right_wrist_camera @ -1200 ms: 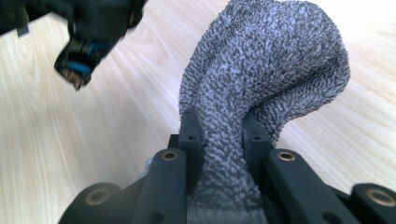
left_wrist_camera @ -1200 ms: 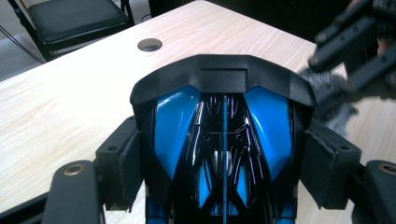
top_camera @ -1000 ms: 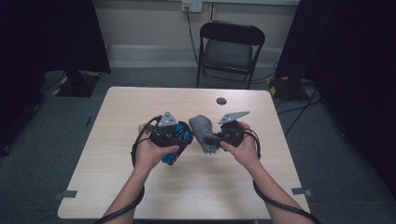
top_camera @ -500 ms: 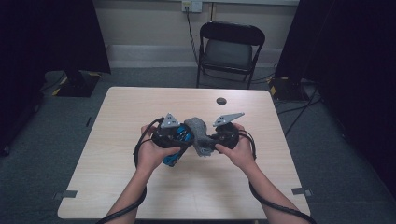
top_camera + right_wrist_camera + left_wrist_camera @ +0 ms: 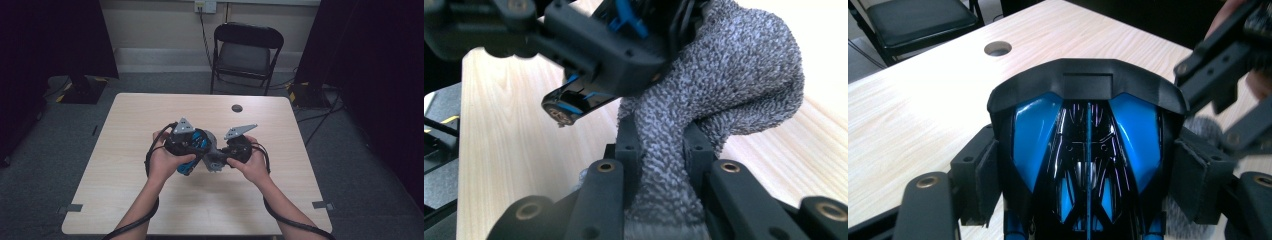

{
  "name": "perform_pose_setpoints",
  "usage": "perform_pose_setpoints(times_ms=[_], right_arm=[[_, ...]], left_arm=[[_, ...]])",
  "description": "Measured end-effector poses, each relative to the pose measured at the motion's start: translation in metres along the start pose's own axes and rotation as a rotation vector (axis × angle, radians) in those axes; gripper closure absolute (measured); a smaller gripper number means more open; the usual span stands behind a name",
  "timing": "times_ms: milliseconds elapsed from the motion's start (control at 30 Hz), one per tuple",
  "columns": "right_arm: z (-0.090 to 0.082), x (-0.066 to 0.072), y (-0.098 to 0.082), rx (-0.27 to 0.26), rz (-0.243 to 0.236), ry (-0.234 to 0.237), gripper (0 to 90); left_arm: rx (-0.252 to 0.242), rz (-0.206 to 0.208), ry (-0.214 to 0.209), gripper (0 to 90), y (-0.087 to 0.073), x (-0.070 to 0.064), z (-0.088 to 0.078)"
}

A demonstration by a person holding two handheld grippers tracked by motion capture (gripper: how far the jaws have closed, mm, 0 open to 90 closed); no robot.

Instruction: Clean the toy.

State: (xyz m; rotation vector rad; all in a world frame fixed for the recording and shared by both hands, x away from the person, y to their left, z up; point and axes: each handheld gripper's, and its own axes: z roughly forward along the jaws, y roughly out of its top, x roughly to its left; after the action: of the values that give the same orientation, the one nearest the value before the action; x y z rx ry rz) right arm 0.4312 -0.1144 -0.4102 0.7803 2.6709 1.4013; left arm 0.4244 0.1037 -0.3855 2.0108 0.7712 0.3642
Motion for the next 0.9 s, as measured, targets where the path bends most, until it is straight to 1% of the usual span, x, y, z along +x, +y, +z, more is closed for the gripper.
perform_pose_setpoints(times_ms=[67, 133, 167, 400, 700, 900], right_arm=[[0.002, 0.003, -0.001, -0.002, 0.007, 0.02, 75.8], [0.005, 0.006, -0.002, 0.01, -0.01, 0.027, 75.8], [0.007, 0.008, -0.003, 0.014, -0.015, 0.033, 75.8], [0.02, 0.018, -0.011, 0.032, -0.026, 0.063, 75.8], [0.027, 0.023, -0.014, 0.046, -0.03, 0.08, 75.7], [0.033, 0.025, -0.016, 0.045, -0.027, 0.097, 75.7]], left_arm=[[-0.006, -0.002, 0.001, 25.5, 0.002, 0.0, -0.001], [-0.01, 0.004, -0.001, 25.5, 0.005, -0.001, -0.001], [-0.014, 0.0, -0.003, 25.6, 0.006, -0.002, -0.001], [-0.017, -0.011, 0.001, 25.5, 0.011, 0.0, 0.001], [-0.011, -0.031, 0.003, 25.5, 0.011, 0.005, 0.002], [-0.029, -0.045, 0.01, 25.6, 0.015, 0.007, 0.0]])
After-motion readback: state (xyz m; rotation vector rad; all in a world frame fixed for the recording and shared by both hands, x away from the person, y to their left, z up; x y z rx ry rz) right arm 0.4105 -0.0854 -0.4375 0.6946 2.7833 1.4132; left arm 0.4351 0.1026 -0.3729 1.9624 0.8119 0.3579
